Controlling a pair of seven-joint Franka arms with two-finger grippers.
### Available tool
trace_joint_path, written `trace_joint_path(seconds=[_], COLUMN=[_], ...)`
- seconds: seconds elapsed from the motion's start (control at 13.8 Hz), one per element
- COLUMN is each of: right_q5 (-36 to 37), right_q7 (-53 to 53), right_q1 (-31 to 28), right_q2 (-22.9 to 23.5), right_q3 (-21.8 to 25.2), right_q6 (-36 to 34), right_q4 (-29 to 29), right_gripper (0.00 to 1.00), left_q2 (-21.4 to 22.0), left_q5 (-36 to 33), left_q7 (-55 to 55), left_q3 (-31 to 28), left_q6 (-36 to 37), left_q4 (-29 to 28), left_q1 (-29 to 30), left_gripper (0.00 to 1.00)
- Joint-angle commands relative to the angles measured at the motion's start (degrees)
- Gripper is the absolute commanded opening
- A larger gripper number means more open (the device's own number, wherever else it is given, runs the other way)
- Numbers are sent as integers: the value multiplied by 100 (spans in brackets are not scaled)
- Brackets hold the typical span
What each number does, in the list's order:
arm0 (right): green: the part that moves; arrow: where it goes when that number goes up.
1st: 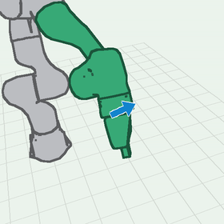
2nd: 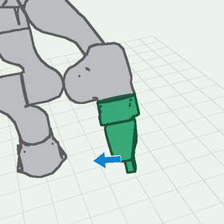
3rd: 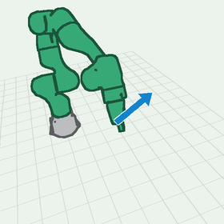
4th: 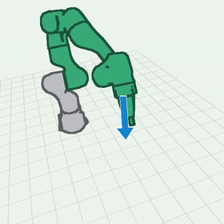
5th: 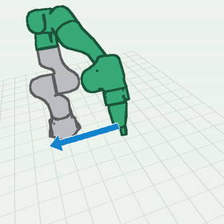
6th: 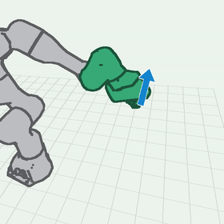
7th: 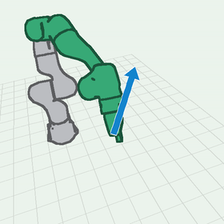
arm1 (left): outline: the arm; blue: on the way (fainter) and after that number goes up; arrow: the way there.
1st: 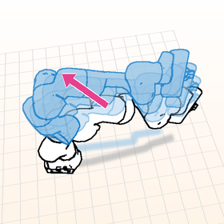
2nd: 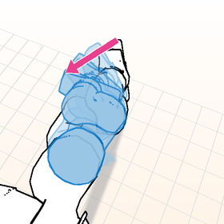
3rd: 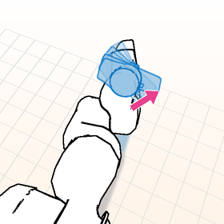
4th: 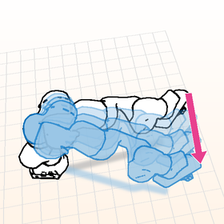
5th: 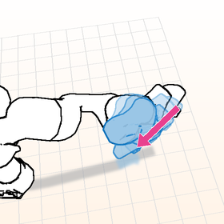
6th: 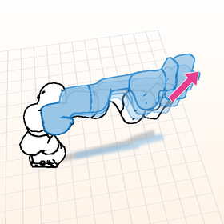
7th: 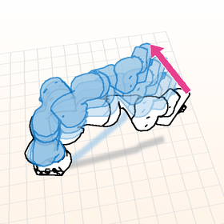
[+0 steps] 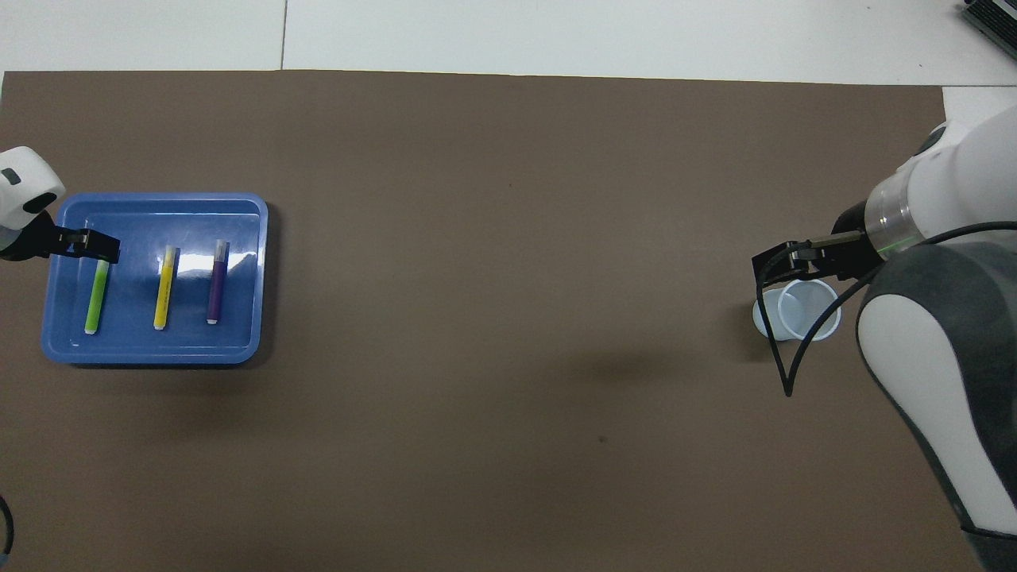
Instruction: Right arm passes pens to left for tray arrangement
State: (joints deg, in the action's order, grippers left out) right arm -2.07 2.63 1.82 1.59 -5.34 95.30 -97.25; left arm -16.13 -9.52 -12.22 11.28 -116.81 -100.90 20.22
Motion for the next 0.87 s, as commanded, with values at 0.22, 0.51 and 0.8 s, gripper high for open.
trace_joint_path(seconds=[0.22,0.51,0.8], right_q5=[198,119,93], right_q7=[168,185,194], right_q1=[-33,-33,-24], right_q2=[-97,-97,-106], right_q3=[199,323,323], right_q6=[-152,-460,-522], right_q4=[92,470,505], right_gripper=[100,100,100], left_q2=[233,295,451], left_q5=[82,100,511], left_q7=[677,1247,1486], left_q3=[-47,-39,-83], left_q6=[1369,2229,2838], left_q4=[1001,1510,1775], left_q1=[-544,-966,-1125], left_gripper=[100,100,100])
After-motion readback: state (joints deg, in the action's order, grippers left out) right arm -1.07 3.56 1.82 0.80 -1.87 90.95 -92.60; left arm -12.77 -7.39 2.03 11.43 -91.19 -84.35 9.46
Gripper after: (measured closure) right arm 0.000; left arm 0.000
